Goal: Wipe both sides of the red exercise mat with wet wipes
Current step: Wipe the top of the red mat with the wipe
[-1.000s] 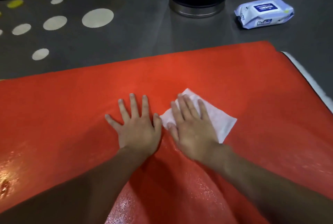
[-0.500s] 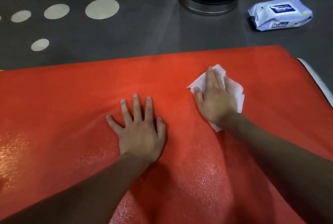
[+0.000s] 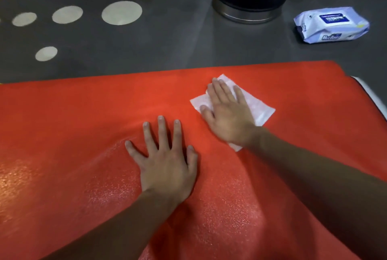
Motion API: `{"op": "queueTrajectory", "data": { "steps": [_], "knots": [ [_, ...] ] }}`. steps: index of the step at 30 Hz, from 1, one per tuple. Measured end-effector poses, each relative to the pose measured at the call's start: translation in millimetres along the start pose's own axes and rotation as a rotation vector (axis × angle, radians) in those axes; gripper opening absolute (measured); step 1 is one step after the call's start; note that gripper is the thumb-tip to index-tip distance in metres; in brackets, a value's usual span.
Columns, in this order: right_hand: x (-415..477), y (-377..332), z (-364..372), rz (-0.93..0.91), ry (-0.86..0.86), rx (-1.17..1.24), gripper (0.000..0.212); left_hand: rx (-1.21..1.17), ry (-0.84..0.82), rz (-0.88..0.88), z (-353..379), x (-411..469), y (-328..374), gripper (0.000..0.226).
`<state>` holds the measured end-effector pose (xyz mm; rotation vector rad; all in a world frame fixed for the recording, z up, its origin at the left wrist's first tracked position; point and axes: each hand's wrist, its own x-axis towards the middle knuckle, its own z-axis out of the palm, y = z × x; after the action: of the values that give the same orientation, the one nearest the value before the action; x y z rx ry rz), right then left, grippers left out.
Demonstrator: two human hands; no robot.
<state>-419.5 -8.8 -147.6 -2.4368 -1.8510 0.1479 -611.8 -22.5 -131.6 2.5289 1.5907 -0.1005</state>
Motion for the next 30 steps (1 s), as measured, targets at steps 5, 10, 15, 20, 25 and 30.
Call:
{"op": "queueTrajectory", "data": {
  "steps": [5, 10, 15, 20, 25, 30],
  "knots": [
    [47.5, 21.6, -11.7, 0.408, -0.019, 0.019, 0.068, 0.0, 0.009, 0.017, 1.8, 0.0, -1.0, 0.071],
    [43.5, -7.1, -7.9, -0.052, -0.029, 0.006, 0.066, -0.006, 0.002, 0.008, -0.6, 1.0, -0.5, 0.071],
    [73.5, 12.4, -15.3, 0.286, -0.034, 0.012, 0.065, -0.018, 0.011, 0.012, 0.5, 0.3, -1.6, 0.071],
    [29.0, -26.0, -6.1, -0.276, -0.062, 0.012, 0.063, -0.002, 0.003, 0.003, -0.8, 0.1, -0.5, 0.072],
    [46.5, 18.4, -11.1, 0.191, -0.028, -0.008, 0.066, -0.022, 0.017, 0.013, 1.9, 0.9, -1.8, 0.069],
    [-0.8, -29.7, -2.2, -0.175, -0.009, 0.027, 0.064, -0.019, 0.027, 0.014, 1.1, -0.2, -1.8, 0.07]
  ]
}}
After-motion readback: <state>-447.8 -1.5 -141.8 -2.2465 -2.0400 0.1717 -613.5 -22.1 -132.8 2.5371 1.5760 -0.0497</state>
